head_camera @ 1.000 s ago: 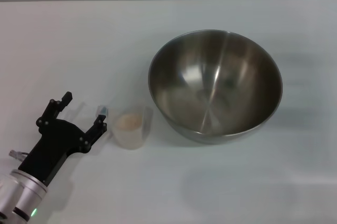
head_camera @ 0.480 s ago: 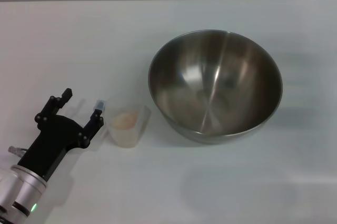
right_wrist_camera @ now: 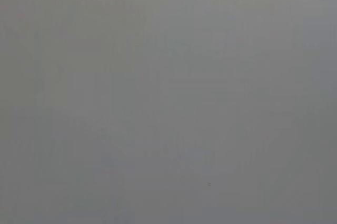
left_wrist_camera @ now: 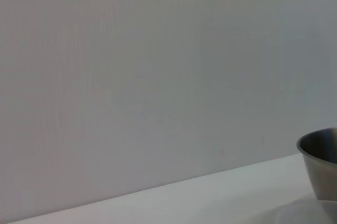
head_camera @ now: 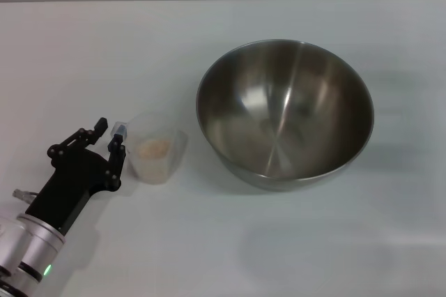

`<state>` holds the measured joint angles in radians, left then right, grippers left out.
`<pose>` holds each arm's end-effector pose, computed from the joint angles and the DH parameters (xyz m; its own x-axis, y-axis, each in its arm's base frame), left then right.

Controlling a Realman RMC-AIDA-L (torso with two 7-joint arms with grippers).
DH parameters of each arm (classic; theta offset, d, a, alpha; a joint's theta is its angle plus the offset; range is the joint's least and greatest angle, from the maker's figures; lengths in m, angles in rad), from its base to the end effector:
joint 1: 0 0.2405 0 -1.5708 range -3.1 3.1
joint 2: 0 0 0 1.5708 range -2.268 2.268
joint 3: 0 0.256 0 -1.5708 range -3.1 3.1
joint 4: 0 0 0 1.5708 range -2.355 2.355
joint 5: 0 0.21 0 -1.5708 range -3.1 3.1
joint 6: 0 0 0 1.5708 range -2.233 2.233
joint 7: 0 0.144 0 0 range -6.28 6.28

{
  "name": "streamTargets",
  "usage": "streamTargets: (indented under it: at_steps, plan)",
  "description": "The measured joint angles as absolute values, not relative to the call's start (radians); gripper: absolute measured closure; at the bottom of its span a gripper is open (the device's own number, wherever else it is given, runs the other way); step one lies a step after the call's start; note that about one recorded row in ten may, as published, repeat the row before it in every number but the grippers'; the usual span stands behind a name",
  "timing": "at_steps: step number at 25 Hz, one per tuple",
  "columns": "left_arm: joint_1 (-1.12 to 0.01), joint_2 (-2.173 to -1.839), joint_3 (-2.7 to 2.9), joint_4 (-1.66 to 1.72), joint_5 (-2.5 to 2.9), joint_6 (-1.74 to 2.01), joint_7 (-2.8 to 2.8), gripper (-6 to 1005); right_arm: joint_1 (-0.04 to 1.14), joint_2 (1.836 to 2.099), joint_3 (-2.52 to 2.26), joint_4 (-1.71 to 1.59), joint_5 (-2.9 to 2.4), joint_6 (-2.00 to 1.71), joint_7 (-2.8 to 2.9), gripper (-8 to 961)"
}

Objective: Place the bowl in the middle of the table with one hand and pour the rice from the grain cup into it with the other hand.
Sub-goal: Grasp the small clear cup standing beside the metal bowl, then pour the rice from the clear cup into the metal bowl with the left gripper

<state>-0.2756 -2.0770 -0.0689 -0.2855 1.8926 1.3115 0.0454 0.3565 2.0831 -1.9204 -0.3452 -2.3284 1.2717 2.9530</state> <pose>-0.3187 0.2350 -0.0821 0.7898 0.0027 0.6133 0.5546 -0.4302 -0.7123 0.3236 0.3319 0.0441 0.7876 0.2658 -0.5559 -0.6101 0.2096 -0.7641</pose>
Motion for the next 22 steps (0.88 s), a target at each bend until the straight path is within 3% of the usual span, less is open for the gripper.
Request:
streamTargets:
  at_steps: [6, 12, 22]
  plan:
    - [-0.282, -2.078, -0.065, -0.285, 1.897, 1.304, 0.065, 700, 0.355, 2.084, -1.92, -0.345, -2.328, 1.276, 2.953, 549]
    - [-0.288, -2.078, -0.067, -0.289, 1.896, 1.311, 0.061, 925, 0.353, 2.085, -1.92, -0.345, -2.329, 1.278, 2.953, 549]
    - [-0.318, -2.078, -0.15, -0.316, 1.897, 1.409, 0.114, 970, 0.351, 2.085, -1.92, -0.345, -2.33, 1.283, 2.953, 550]
